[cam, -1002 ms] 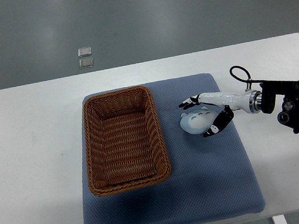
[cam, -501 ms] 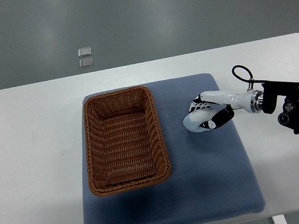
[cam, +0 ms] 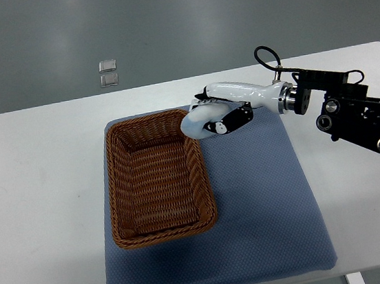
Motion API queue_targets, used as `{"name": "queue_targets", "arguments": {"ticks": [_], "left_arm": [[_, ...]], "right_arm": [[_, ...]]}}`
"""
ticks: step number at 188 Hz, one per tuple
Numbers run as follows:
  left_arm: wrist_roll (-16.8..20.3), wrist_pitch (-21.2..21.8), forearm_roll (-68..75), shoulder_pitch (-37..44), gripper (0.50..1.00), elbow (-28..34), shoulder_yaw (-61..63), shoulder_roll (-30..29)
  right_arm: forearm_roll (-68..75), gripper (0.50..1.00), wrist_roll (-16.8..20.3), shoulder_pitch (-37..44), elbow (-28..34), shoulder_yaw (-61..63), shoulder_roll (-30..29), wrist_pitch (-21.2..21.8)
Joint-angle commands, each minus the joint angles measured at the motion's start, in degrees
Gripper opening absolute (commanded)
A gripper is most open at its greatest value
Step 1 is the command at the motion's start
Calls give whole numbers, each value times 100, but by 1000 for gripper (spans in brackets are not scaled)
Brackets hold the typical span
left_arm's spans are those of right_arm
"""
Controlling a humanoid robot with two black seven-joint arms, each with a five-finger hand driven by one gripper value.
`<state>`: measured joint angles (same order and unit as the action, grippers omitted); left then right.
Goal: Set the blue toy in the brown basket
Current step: 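Lift the toy with the right hand and carry it over the basket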
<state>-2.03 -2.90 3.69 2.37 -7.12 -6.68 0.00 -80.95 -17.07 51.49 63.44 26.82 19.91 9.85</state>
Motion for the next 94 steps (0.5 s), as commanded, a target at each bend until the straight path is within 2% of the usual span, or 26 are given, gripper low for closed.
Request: {"name": "queue_targets", "arguments": {"ticks": [1,30,50,71,72,74,75,79,94], "left_arm": [[1,0,0,0,1000,0,0,0],[1,0,0,0,1000,0,0,0],[1,0,0,0,1000,0,0,0],[1,0,0,0,1000,0,0,0],[1,0,0,0,1000,0,0,0],[1,0,0,0,1000,0,0,0],[1,0,0,0,1000,0,0,0],[1,0,-8,0,1000,0,0,0],[1,0,0,0,1000,0,0,0]], "right_arm": [[0,500,10,239,2,-54,-496,17],[-35,500,98,327,-86,-115,-1111,0],[-79,500,133,292,-236,-230,-1305,0],[-88,500,335,186,-570,-326,-1657,-71],[-88,525,353,169,-596,-326,-1683,-97],[-88,525,353,169,-596,-326,-1683,-97],[-79,547,362,151,-631,-318,-1700,-114],[-62,586,379,134,-666,-309,-1718,-158],[-27,666,388,63,-710,-318,-1736,-290]]}}
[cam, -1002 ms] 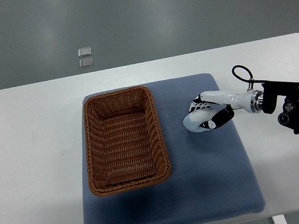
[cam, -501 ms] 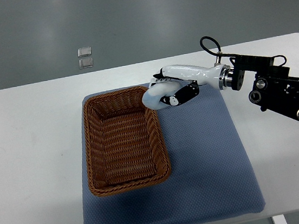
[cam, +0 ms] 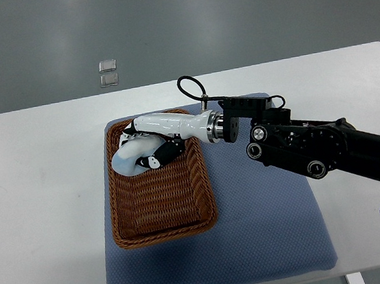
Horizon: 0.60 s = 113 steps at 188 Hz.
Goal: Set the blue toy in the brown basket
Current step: 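Lift the toy with the right hand and carry it over the basket, then open the right hand to release the toy into the basket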
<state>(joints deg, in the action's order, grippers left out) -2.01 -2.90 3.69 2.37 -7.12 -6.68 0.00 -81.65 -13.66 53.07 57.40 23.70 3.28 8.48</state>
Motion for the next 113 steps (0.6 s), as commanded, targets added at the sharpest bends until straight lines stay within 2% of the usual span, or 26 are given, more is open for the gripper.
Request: {"name": "queue_targets", "arguments": {"ticks": [1,32,45,55,66,113], "left_arm": [[-2,0,0,0,1000,0,0,0],[-2,0,0,0,1000,0,0,0],[-2,0,0,0,1000,0,0,0],[-2,0,0,0,1000,0,0,0],[-2,0,0,0,1000,0,0,0],[-2,0,0,0,1000,0,0,0]], "right_arm": [[44,666,48,-95,-106,-5,-73,-154],[26,690,48,-244,-115,-41,-64,-127],[44,817,48,-244,-115,-32,-64,-101],[61,832,48,-244,-115,-32,-38,-92],[70,874,56,-244,-115,-23,6,-92],[351,889,91,-218,-124,100,323,-101]]}}
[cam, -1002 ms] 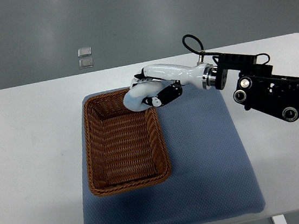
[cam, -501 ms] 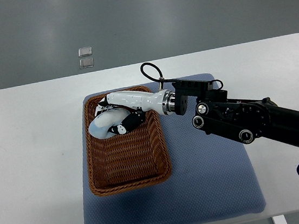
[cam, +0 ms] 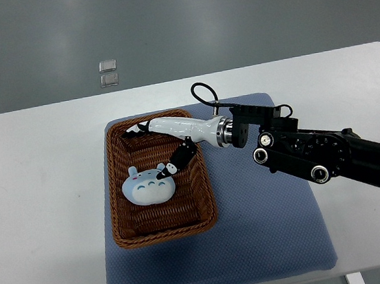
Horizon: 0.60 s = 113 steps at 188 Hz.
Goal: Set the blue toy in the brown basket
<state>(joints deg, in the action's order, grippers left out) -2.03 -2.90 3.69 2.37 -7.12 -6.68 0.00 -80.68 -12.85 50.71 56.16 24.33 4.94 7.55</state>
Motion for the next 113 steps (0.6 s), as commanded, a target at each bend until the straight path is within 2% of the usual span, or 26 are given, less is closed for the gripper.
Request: {"name": "queue_targets", "arguments": {"ticks": [1,26,56,73,113], "left_arm": [[0,0,0,0,1000,0,0,0],[0,0,0,0,1000,0,0,0],[0,0,0,0,1000,0,0,0],[0,0,0,0,1000,0,0,0],[0,0,0,0,1000,0,0,0]], "right_arm": [[254,889,10,18,0,37,157,-8],[1256,889,107,36,0,362,411,115],[3260,905,1030,18,-44,1048,658,581],[4515,907,1451,9,-377,1285,798,660],[6354,907,1601,-8,-1310,1259,860,669]]}}
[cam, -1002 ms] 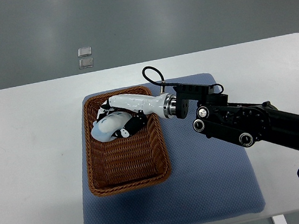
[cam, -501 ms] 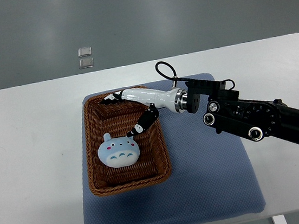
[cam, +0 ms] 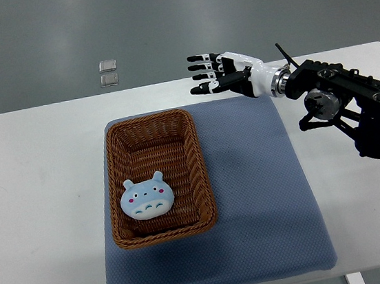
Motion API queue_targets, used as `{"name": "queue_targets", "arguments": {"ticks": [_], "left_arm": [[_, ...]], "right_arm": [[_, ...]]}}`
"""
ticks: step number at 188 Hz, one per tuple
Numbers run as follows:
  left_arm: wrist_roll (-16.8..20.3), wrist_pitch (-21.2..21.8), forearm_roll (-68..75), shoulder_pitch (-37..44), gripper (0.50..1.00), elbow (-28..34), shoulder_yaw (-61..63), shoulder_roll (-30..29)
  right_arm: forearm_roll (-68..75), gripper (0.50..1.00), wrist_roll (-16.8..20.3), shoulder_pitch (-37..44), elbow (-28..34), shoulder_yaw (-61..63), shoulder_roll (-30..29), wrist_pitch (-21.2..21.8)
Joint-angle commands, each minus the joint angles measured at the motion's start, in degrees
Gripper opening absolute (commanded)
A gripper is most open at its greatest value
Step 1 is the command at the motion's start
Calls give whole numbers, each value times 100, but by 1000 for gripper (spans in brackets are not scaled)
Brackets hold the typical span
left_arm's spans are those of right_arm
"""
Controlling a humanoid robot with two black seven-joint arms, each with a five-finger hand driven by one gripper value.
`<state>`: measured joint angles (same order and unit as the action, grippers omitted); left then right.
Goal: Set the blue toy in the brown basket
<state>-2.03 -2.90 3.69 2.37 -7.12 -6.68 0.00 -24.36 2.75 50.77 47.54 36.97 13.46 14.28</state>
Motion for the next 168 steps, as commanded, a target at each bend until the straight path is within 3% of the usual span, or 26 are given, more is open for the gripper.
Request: {"name": "queue_targets", "arguments": {"ticks": [1,47,168], "left_arm": [[0,0,0,0,1000,0,0,0],[0,0,0,0,1000,0,0,0],[0,0,0,0,1000,0,0,0]], "right_arm": [[783,909,50,-14,-491,3,7,-4],[2374,909,376,-23,-1115,12,-1,4],[2392,913,314,-181,-1150,29,-19,-22]]}}
